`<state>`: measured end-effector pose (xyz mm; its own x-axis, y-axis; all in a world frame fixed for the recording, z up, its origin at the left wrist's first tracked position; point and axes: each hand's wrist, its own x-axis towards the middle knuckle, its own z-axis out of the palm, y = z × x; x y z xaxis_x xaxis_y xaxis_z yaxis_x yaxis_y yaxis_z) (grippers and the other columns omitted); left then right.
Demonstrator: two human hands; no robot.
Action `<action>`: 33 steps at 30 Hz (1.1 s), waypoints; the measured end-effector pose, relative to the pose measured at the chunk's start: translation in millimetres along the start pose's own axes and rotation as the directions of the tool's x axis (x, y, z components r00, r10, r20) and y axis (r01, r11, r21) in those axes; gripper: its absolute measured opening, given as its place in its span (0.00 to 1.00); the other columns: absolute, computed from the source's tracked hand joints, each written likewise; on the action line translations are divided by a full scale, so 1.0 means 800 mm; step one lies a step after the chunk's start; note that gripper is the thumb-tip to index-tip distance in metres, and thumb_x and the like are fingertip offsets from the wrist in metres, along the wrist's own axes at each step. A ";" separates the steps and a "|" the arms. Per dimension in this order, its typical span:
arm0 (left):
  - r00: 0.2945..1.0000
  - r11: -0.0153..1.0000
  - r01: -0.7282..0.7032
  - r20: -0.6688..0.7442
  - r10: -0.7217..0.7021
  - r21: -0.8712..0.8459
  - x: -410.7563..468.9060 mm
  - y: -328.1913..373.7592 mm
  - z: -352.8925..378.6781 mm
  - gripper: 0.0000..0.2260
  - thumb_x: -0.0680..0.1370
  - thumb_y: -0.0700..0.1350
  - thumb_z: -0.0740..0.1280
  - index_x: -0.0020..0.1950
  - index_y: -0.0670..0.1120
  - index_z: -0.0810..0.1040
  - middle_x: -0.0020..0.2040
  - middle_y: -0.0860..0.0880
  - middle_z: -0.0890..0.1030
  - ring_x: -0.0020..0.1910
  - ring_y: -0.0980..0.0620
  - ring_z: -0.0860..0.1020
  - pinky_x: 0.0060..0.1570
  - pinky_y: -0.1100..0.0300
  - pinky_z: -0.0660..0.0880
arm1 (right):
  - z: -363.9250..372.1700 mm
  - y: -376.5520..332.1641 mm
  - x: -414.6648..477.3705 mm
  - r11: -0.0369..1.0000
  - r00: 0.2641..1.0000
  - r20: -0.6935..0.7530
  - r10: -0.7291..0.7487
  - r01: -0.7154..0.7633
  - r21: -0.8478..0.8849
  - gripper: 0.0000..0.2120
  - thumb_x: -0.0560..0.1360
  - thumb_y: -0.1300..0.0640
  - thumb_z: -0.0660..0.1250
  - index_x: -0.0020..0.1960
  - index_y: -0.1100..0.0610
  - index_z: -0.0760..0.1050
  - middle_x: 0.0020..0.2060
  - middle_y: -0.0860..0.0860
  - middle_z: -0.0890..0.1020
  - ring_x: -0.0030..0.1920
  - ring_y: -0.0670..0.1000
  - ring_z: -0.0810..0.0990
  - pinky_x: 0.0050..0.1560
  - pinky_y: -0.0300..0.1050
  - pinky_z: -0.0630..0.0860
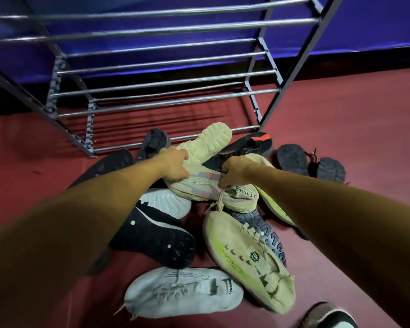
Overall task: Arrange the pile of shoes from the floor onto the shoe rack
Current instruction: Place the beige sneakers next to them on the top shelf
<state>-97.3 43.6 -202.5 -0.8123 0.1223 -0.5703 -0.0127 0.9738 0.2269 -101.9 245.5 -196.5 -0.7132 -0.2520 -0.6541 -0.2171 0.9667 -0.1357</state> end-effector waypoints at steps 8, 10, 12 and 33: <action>0.999 0.997 -0.031 0.032 0.034 -0.072 -0.013 -0.010 -0.002 0.20 0.78 0.39 0.63 0.70 0.50 0.71 0.53 0.48 0.75 0.47 0.48 0.77 0.42 0.57 0.71 | -0.006 0.001 -0.014 0.986 0.998 0.047 -0.035 0.042 -0.159 0.17 0.78 0.49 0.67 0.62 0.57 0.81 0.55 0.55 0.82 0.53 0.57 0.80 0.47 0.44 0.73; 0.999 0.996 -0.044 0.014 0.046 -0.082 -0.026 -0.003 -0.014 0.19 0.78 0.39 0.63 0.68 0.51 0.71 0.49 0.49 0.77 0.42 0.50 0.77 0.37 0.59 0.72 | -0.020 0.001 -0.036 0.979 0.997 0.058 -0.056 0.066 -0.191 0.18 0.79 0.48 0.66 0.65 0.56 0.79 0.59 0.55 0.81 0.59 0.57 0.79 0.48 0.43 0.70; 0.998 0.994 -0.060 -0.016 0.059 -0.095 -0.041 0.004 -0.031 0.18 0.78 0.40 0.63 0.67 0.51 0.72 0.46 0.50 0.77 0.40 0.52 0.77 0.35 0.59 0.73 | -0.039 0.001 -0.051 0.972 0.996 0.050 -0.073 0.082 -0.221 0.18 0.79 0.48 0.65 0.65 0.56 0.79 0.59 0.55 0.82 0.58 0.57 0.79 0.48 0.43 0.70; 0.939 0.558 -0.143 -0.290 -0.184 -0.817 -0.287 -0.027 -0.194 0.10 0.75 0.38 0.66 0.51 0.48 0.84 0.50 0.45 0.84 0.47 0.46 0.79 0.48 0.55 0.74 | -0.224 -0.131 -0.265 0.996 0.847 -0.525 -0.083 0.084 -0.023 0.16 0.71 0.46 0.70 0.54 0.55 0.83 0.49 0.55 0.84 0.47 0.58 0.82 0.51 0.52 0.81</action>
<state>-0.9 -35.2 46.2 -0.9296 -0.1204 -0.3483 -0.3676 0.3696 0.8534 -47.4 189.1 89.7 -0.9359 -0.3177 -0.1521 -0.2914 0.9409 -0.1726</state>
